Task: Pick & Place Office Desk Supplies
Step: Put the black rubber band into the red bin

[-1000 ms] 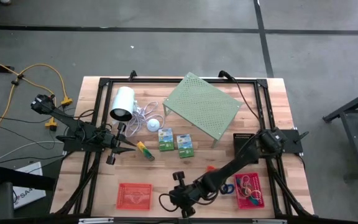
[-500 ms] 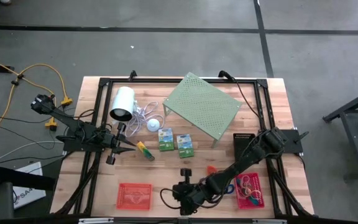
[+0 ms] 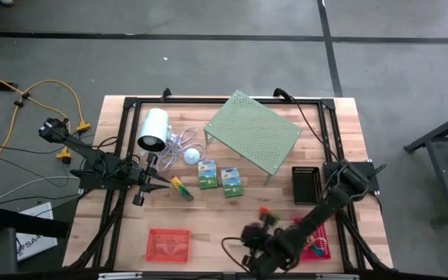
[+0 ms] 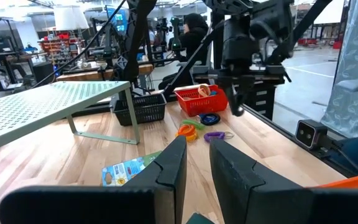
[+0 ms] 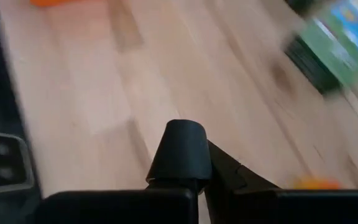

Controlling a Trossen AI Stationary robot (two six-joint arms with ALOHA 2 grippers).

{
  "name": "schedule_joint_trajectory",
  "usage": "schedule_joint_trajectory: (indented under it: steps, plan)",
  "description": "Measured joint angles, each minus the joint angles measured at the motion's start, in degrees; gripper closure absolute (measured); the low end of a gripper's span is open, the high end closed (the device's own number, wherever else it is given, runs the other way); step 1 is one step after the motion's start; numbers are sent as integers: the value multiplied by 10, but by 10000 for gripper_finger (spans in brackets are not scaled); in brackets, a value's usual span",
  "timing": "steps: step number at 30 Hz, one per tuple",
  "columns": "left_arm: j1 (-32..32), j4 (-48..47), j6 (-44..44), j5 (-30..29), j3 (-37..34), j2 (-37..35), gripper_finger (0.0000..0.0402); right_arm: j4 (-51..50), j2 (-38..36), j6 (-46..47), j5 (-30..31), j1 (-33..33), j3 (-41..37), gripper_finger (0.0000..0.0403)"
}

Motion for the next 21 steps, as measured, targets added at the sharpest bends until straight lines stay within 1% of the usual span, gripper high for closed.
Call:
schedule_joint_trajectory:
  steps: [6, 11, 15, 21]
  plan:
    - [0, 0, 0, 0, 0, 0, 337, -129, -7, 192, 22, 52, 0, 400]
    - [0, 0, 0, 0, 0, 0, 337, -214, -20, 323, 20, 84, 0, 400]
    - [0, 0, 0, 0, 0, 0, 337, -269, -21, 414, -5, 107, 0, 400]
    - [0, 0, 0, 0, 0, 0, 337, -312, -22, 521, -51, 140, 0, 400]
